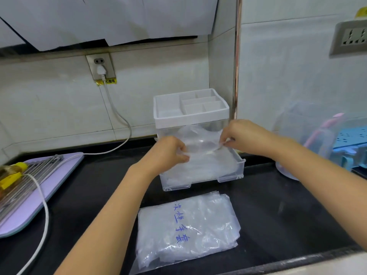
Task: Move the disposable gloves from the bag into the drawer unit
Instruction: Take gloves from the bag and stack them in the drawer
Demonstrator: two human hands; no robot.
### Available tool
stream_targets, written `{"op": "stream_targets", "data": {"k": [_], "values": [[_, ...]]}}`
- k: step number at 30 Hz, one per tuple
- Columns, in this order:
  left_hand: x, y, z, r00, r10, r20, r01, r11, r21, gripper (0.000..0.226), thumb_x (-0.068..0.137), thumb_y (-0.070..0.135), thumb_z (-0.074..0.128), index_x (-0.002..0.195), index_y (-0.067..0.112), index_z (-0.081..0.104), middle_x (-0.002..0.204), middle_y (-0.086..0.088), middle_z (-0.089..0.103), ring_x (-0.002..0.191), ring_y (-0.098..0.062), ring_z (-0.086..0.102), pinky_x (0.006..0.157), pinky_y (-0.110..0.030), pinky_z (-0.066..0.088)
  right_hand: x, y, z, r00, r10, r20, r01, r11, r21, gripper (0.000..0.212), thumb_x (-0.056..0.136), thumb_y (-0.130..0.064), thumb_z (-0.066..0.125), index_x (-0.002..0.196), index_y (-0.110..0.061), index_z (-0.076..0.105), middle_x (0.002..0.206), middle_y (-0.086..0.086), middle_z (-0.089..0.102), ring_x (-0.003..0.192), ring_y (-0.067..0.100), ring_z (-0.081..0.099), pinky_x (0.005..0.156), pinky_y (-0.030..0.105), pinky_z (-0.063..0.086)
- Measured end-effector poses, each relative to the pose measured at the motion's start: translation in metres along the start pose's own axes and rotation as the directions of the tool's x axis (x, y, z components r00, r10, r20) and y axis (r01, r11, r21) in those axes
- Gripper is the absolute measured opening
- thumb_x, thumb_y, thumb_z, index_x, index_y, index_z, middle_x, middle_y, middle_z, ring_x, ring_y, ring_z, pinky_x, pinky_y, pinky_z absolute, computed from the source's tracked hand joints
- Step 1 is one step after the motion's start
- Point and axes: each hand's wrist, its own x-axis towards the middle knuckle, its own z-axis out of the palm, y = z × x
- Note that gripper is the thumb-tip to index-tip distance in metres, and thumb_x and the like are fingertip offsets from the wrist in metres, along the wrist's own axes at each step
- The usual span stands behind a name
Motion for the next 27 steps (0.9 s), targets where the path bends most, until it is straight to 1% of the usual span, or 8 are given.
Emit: {"op": "stream_targets", "data": {"k": [3, 6, 12, 17, 20, 22, 25, 27], "values": [[0.010, -0.007, 0.013, 0.988, -0.036, 0.150, 0.033, 0.999, 0.019, 0.007, 0.082, 0.018, 0.071, 0.084, 0.011, 0.071, 0.088, 0.006, 0.065, 0.083, -0.012, 0.060, 0.068, -0.018, 0.046, 0.005, -0.005, 0.012, 0.987, 0.035, 0.157, -0.025, 0.997, -0.066, 0.023, 0.090, -0.015, 0.062, 0.111, -0.017, 0.072, 0.113, 0.001, 0.068, 0.104, 0.019, 0.060, 0.092, 0.029, 0.046], [0.016, -0.011, 0.020, 0.964, -0.055, 0.262, 0.041, 0.997, 0.061, 0.020, 0.085, 0.016, 0.066, 0.065, 0.017, 0.062, 0.073, 0.011, 0.060, 0.069, -0.006, 0.056, 0.060, -0.014, 0.040, 0.005, -0.009, 0.013, 0.957, 0.104, 0.271, -0.089, 0.994, -0.067, 0.031, 0.092, -0.005, 0.053, 0.116, -0.017, 0.068, 0.122, 0.002, 0.064, 0.110, 0.019, 0.058, 0.096, 0.028, 0.045], [0.023, -0.008, 0.027, 0.946, -0.105, 0.306, 0.074, 0.991, 0.111, 0.026, 0.085, 0.011, 0.059, 0.063, 0.011, 0.045, 0.067, -0.005, 0.042, 0.062, -0.017, 0.034, 0.058, -0.025, 0.033, 0.001, -0.025, -0.010, 0.974, 0.135, 0.185, -0.183, 0.943, 0.279, 0.033, 0.094, -0.011, 0.045, 0.106, -0.026, 0.073, 0.112, -0.008, 0.065, 0.084, 0.001, 0.057, 0.080, 0.018, 0.040], [0.030, -0.001, 0.031, 0.934, -0.142, 0.327, 0.091, 0.982, 0.164, 0.032, 0.088, 0.017, 0.058, 0.059, 0.015, 0.043, 0.065, -0.002, 0.042, 0.060, -0.018, 0.035, 0.057, -0.024, 0.033, 0.018, -0.041, 0.022, 0.877, 0.097, 0.471, -0.239, 0.938, 0.251, 0.034, 0.100, -0.032, 0.043, 0.126, -0.021, 0.062, 0.132, -0.007, 0.058, 0.118, 0.015, 0.054, 0.101, 0.030, 0.040], [0.026, 0.003, 0.020, 0.905, -0.158, 0.395, 0.080, 0.975, 0.206, 0.038, 0.092, 0.045, 0.055, 0.067, 0.015, 0.052, 0.070, 0.001, 0.049, 0.063, -0.016, 0.041, 0.060, -0.025, 0.034, 0.027, -0.038, 0.039, 0.845, 0.098, 0.526, -0.233, 0.952, 0.197, 0.037, 0.100, -0.023, 0.041, 0.134, -0.025, 0.055, 0.143, -0.007, 0.047, 0.131, 0.017, 0.043, 0.106, 0.030, 0.034], [0.021, 0.006, 0.007, 0.882, -0.157, 0.443, 0.099, 0.984, 0.150, 0.047, 0.091, 0.060, 0.046, 0.086, 0.017, 0.066, 0.092, 0.002, 0.060, 0.082, -0.016, 0.053, 0.074, -0.027, 0.040, 0.028, -0.036, 0.041, 0.831, 0.094, 0.549, -0.243, 0.948, 0.207, 0.043, 0.099, -0.014, 0.038, 0.139, -0.027, 0.048, 0.149, -0.006, 0.039, 0.135, 0.018, 0.038, 0.108, 0.030, 0.031], [0.021, 0.010, 0.002, 0.928, -0.127, 0.350, 0.145, 0.989, -0.023, 0.044, 0.098, 0.048, 0.041, 0.105, 0.017, 0.072, 0.112, -0.007, 0.066, 0.101, -0.024, 0.059, 0.089, -0.037, 0.045, 0.026, -0.031, 0.039, 0.841, 0.069, 0.537, -0.254, 0.927, 0.278, 0.047, 0.096, -0.007, 0.042, 0.136, -0.029, 0.051, 0.147, -0.008, 0.041, 0.132, 0.016, 0.041, 0.105, 0.028, 0.033], [0.029, 0.011, 0.012, 0.952, -0.136, 0.275, 0.146, 0.989, -0.017, 0.033, 0.098, 0.032, 0.045, 0.104, 0.011, 0.070, 0.111, -0.013, 0.067, 0.088, -0.024, 0.058, 0.083, -0.038, 0.048, 0.027, -0.028, 0.041, 0.866, 0.069, 0.495, -0.260, 0.908, 0.329, 0.047, 0.092, -0.004, 0.045, 0.130, -0.029, 0.058, 0.142, -0.011, 0.048, 0.128, 0.013, 0.046, 0.104, 0.025, 0.036]]}}
